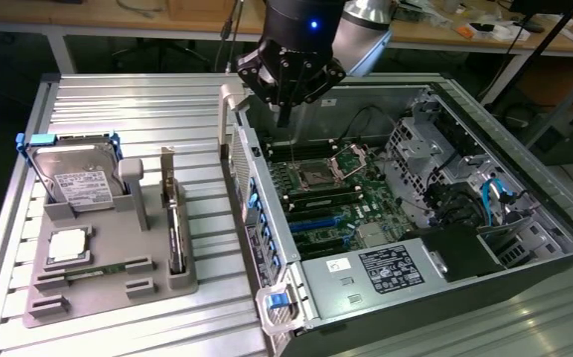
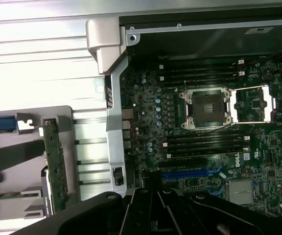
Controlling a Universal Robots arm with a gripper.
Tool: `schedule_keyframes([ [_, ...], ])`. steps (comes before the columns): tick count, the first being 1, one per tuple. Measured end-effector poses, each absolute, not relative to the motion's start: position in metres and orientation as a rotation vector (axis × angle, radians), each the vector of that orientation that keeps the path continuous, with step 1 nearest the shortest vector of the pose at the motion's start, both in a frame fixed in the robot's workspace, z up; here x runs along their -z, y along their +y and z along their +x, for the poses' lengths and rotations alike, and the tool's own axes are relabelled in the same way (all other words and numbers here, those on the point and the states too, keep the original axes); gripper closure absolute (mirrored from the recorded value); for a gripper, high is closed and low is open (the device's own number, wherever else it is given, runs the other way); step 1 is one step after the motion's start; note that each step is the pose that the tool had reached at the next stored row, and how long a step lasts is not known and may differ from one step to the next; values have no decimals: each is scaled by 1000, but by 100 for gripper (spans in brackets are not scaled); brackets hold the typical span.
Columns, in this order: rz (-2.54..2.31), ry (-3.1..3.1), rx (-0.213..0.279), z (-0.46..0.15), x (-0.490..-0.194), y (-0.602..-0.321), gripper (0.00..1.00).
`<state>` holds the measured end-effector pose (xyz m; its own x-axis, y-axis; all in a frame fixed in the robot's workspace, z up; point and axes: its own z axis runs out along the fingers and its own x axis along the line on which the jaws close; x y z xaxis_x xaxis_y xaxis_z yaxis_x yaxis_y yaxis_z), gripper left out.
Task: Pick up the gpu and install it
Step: 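Reach for the gpu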
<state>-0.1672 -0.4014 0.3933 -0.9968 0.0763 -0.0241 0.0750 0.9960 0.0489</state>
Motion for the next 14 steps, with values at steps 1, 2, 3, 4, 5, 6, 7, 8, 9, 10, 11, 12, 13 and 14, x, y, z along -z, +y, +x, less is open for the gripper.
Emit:
schedule_keyframes([
  [1,118,3113,-75,-168,-393,-401,89],
  [2,118,3112,-75,-170,-393,-401,89],
  [3,118,3113,-75,-171,-393,-402,89],
  [4,118,3112,-75,-172,-393,-402,89],
  [5,118,3113,-75,-173,-393,-402,89],
  [6,118,3112,-76,-174,-393,-402,89],
  [7,118,3113,-76,-175,-393,-402,89],
  [8,118,3113,-76,-176,-393,-402,89],
  [9,118,3113,-76,-177,-393,-402,89],
  [10,118,3113,-76,-177,-393,-402,89],
  [11,118,3112,-76,-179,-393,-403,89],
  [12,118,3112,-76,-180,-393,-403,89],
  [13,118,3112,-76,-181,-393,-403,89],
  [14,118,3112,-76,-182,-393,-403,89],
])
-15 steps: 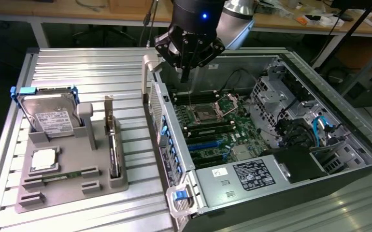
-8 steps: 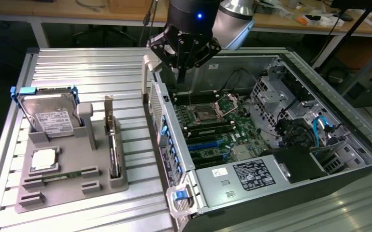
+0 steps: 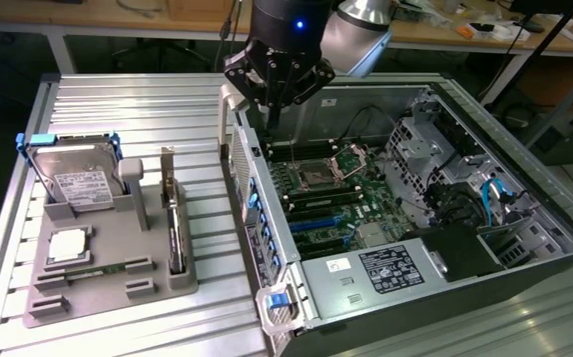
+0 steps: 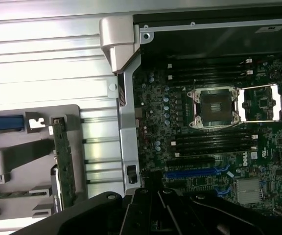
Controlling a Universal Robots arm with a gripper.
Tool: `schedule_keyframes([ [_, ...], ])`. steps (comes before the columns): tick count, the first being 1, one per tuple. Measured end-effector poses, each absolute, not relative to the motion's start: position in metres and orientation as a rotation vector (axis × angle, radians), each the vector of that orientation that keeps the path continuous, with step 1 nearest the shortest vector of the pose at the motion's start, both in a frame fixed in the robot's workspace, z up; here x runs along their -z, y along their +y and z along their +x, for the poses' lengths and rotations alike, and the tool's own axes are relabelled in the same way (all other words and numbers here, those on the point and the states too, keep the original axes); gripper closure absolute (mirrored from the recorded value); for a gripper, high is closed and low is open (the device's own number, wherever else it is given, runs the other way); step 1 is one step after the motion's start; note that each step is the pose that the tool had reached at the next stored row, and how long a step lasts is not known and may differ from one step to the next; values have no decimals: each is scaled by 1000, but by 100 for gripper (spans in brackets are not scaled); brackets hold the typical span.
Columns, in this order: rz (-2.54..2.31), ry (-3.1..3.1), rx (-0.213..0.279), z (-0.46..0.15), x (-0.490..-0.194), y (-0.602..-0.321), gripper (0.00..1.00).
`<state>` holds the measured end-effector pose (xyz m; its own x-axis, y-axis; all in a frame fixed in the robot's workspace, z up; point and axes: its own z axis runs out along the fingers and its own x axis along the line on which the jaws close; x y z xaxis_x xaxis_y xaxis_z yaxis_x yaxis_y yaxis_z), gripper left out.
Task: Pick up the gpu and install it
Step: 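Reach for the gpu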
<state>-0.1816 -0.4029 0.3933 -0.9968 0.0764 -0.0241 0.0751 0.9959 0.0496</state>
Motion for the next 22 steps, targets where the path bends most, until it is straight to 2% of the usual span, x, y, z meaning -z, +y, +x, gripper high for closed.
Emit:
schedule_keyframes([
  [22,118,3112,-78,-195,-393,-407,89],
])
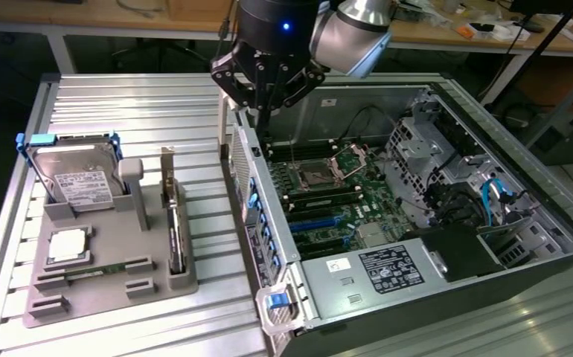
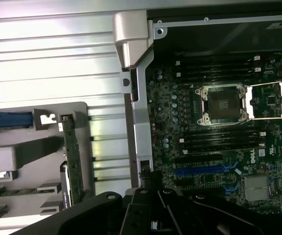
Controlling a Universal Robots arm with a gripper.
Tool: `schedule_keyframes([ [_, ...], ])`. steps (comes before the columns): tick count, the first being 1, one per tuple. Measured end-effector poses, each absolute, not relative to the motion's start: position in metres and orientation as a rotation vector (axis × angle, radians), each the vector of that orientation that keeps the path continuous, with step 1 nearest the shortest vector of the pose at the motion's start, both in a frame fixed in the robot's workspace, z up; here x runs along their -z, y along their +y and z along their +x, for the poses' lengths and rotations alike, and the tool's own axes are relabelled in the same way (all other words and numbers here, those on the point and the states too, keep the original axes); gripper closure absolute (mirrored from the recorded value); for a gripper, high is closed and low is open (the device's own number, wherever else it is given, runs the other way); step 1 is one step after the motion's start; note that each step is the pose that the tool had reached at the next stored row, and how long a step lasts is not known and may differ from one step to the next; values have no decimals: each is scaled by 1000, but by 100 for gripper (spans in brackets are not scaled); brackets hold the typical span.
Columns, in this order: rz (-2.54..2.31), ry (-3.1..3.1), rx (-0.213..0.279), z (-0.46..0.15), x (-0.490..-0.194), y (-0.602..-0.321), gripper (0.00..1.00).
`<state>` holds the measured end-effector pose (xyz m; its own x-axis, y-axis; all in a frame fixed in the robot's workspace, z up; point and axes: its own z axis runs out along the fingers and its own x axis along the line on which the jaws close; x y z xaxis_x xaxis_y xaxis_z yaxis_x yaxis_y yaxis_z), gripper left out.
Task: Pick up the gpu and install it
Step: 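Reach for the gpu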
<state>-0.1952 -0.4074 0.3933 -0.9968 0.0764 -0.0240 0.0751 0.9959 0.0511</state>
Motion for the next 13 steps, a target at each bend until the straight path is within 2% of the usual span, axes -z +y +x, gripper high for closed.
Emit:
schedule_keyframes([
  [13,118,3112,-79,-203,-393,-409,89],
])
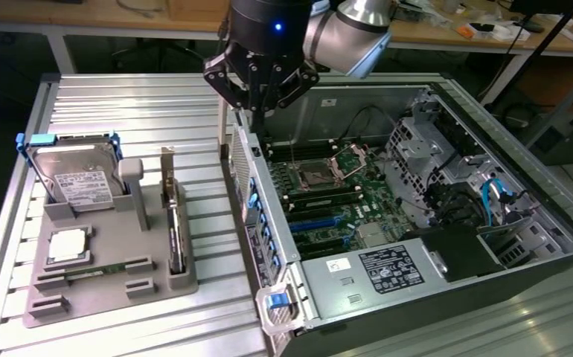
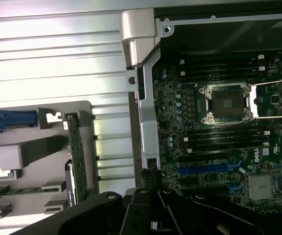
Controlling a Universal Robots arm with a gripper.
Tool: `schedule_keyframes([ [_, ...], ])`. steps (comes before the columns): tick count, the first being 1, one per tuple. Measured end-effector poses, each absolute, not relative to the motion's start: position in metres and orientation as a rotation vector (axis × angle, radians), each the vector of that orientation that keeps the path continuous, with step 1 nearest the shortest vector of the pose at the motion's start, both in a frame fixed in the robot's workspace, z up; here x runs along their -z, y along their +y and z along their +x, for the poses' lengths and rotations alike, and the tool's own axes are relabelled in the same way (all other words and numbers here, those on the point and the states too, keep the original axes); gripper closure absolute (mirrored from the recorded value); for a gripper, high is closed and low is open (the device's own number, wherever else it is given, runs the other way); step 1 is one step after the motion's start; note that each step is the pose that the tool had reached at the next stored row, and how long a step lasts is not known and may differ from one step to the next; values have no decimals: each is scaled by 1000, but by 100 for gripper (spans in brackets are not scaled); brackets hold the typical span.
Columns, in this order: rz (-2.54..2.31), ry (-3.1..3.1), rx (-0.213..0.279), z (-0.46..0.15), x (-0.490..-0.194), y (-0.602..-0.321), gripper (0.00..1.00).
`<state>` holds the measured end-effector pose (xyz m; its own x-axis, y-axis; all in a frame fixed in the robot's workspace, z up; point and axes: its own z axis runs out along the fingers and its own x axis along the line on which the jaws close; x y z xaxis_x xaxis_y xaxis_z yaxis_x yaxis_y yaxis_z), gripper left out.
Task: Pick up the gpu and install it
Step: 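Reach for the gpu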
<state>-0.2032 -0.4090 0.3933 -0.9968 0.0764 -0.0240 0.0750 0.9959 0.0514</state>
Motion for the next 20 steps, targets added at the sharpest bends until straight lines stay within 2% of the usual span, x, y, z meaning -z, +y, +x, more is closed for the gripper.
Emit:
schedule_keyframes([
  [20,118,3113,-89,-219,-393,-423,89],
])
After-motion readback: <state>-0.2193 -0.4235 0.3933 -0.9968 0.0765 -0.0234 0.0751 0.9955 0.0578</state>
